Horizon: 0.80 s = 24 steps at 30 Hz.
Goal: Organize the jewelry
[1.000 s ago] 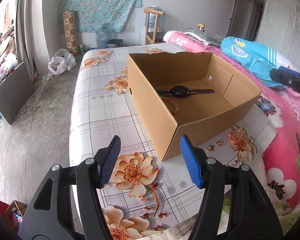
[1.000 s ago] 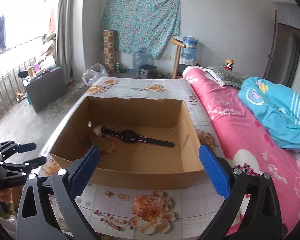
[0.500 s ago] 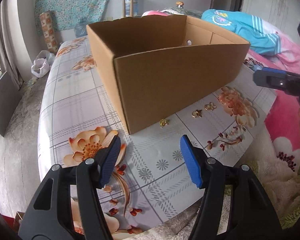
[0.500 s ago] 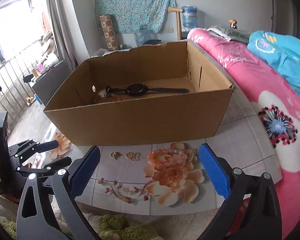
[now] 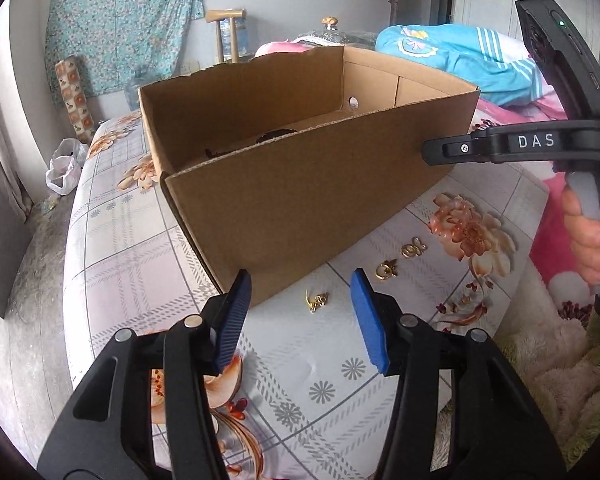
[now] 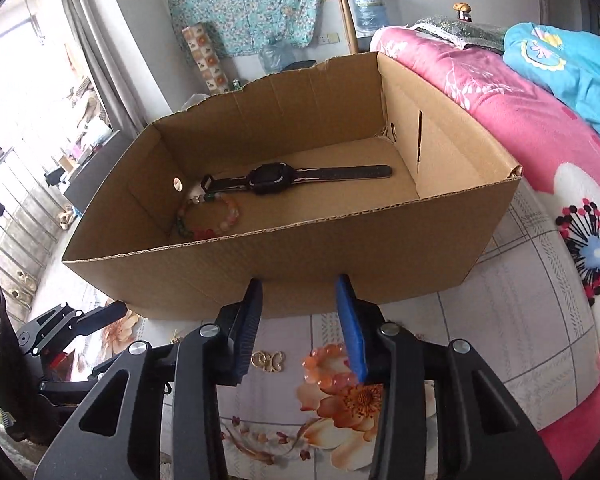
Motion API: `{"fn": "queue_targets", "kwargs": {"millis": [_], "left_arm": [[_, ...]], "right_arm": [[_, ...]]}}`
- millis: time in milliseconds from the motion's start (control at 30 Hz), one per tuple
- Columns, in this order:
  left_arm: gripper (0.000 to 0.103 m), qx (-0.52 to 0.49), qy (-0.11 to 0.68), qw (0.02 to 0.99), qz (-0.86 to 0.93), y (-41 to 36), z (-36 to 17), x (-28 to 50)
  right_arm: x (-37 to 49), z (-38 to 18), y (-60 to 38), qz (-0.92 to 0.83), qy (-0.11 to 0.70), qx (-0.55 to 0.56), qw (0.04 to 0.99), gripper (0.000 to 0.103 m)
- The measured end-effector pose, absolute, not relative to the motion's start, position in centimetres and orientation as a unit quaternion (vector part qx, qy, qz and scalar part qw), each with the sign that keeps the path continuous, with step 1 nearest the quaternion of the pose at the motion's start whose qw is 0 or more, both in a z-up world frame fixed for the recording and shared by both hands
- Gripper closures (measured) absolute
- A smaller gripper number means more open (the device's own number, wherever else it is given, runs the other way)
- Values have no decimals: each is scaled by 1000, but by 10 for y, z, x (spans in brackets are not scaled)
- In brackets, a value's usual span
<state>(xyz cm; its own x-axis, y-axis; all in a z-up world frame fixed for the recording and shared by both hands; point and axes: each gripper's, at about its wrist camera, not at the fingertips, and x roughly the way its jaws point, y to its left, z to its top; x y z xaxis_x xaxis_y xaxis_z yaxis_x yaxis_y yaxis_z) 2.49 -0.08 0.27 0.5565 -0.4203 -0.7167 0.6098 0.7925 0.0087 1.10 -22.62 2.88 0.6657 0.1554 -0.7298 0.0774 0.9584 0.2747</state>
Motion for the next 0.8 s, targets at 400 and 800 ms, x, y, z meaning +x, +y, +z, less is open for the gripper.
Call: {"fn": "queue_targets", "kwargs": {"millis": [400, 800], "left_arm": [[78, 156, 415, 844, -303, -17, -21, 27], [96, 171, 437, 830, -302, -28, -26, 41]], "right_arm": [[-14, 10, -188, 82, 432, 127, 889, 75], [-26, -4, -174, 97, 454, 131, 876, 76]]}}
